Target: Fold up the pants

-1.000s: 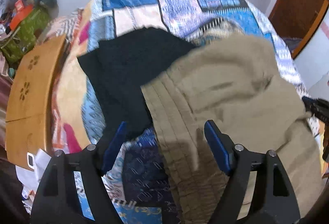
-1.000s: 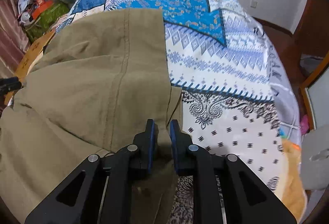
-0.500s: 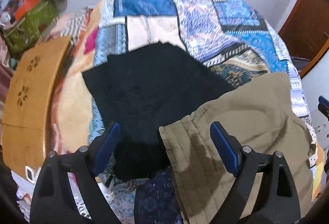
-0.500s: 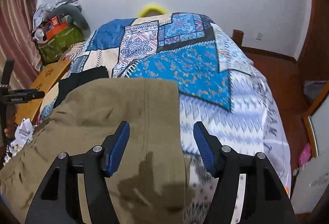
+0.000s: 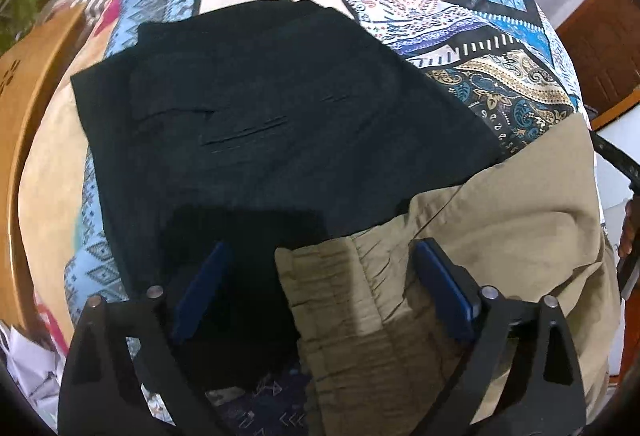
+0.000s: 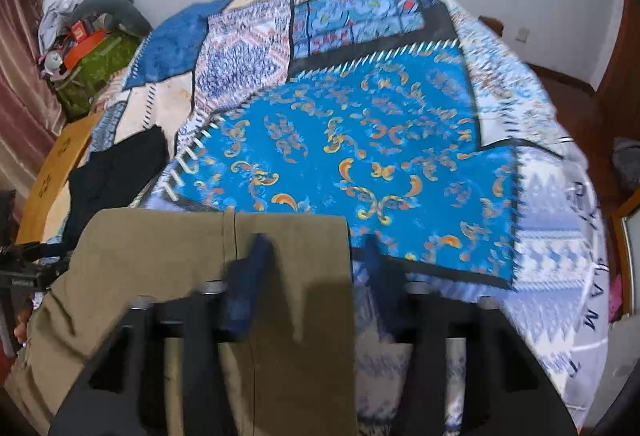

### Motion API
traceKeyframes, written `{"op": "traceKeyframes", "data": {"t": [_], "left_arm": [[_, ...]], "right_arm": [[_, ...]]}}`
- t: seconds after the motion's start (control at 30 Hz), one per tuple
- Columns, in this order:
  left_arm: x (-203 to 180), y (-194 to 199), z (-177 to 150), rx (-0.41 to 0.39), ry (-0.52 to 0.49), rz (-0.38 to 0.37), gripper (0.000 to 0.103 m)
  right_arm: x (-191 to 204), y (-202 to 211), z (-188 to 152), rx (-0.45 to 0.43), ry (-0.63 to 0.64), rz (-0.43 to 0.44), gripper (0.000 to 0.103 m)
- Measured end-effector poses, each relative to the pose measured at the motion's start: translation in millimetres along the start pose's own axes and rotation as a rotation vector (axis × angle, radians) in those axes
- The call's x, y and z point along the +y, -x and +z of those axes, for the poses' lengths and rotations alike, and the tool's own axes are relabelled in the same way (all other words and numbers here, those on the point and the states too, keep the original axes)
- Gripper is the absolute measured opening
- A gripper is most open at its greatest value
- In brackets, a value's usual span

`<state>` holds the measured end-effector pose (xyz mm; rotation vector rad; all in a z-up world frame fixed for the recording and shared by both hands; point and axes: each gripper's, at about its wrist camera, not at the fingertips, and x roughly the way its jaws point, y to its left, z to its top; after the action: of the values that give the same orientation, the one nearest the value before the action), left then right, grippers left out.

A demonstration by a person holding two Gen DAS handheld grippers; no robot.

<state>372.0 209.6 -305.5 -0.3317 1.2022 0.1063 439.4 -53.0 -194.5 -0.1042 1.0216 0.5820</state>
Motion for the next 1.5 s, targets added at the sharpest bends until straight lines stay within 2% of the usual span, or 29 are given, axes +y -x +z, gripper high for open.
{"op": "traceKeyframes", "data": {"t": [0.07,0.1,0.13,0.23,0.3,0.4,0.6,0.67,0.77,0.8,0.9,0.97,1.1,1.17,1.27,1.37,1.43,1.5], "left_arm": [[-3.8,2.2,-0.3,0.002,-0.025,-0.034,0.074],[-5.8,3.8,-0.9,0.003,-0.033,-0.053,0.065],[-8.0,5.8,-1.4,-0.002,-0.039,-0.035,0.06],[-12.8,13.7,-2.0,-0.03,-0.057,0.011,0.05],[-12.8,22.3,-1.2,-0.059,-0.063,0.045,0.049],[-11.7,46.6,4.5,-0.152,-0.068,0.086,0.046],[-10.9,121.3,23.8,-0.323,-0.044,0.066,0.045],[-14.0,148.2,23.1,-0.37,-0.053,0.068,0.045],[-18.1,172.1,15.2,-0.394,-0.068,0.053,0.043],[-19.4,176.4,9.3,-0.394,-0.075,0.041,0.026],[-24.5,184.8,-7.1,-0.363,-0.086,0.019,0.012],[-29.2,187.2,-23.7,-0.349,-0.119,0.009,0.011],[-34.9,185.9,-54.2,-0.318,-0.159,0.046,0.01],[-32.4,184.1,-63.8,-0.288,-0.15,0.038,0.01],[-24.6,184.2,-70.8,-0.258,-0.101,0.022,0.014],[-19.1,189.0,-73.8,-0.243,-0.06,-0.018,0.028],[-19.8,195.1,-76.2,-0.259,-0.055,-0.029,0.049],[-24.2,201.4,-78.9,-0.283,-0.066,-0.034,0.061]], "right_arm": [[5.1,-0.3,-1.4,-0.019,0.024,-0.007,0.027],[9.1,1.2,-3.7,-0.027,0.042,-0.004,0.018],[10.1,1.6,-4.1,-0.028,0.044,0.001,0.01],[14.8,4.8,-3.6,-0.044,0.072,-0.033,0.01],[19.0,12.5,-0.9,-0.07,0.092,-0.055,0.009],[21.8,40.6,15.5,-0.154,0.082,-0.049,0.008],[41.6,114.7,59.2,-0.321,0.108,-0.052,0.008],[51.4,142.5,64.3,-0.378,0.114,-0.047,0.008],[59.3,176.0,59.0,-0.437,0.116,-0.032,0.008],[61.2,184.1,53.5,-0.447,0.115,-0.025,0.008],[66.1,202.9,31.5,-0.454,0.116,0.002,0.008],[69.5,210.8,12.0,-0.448,0.135,0.004,0.008],[76.4,217.2,-25.9,-0.411,0.156,0.016,0.008],[82.5,218.5,-49.1,-0.399,0.19,-0.008,0.008],[82.9,219.1,-70.2,-0.385,0.186,0.005,0.008],[84.0,224.7,-95.4,-0.375,0.175,0.028,0.008],[84.9,224.1,-113.5,-0.362,0.174,0.043,0.008],[88.2,225.1,-131.2,-0.349,0.18,0.033,0.008]]}}
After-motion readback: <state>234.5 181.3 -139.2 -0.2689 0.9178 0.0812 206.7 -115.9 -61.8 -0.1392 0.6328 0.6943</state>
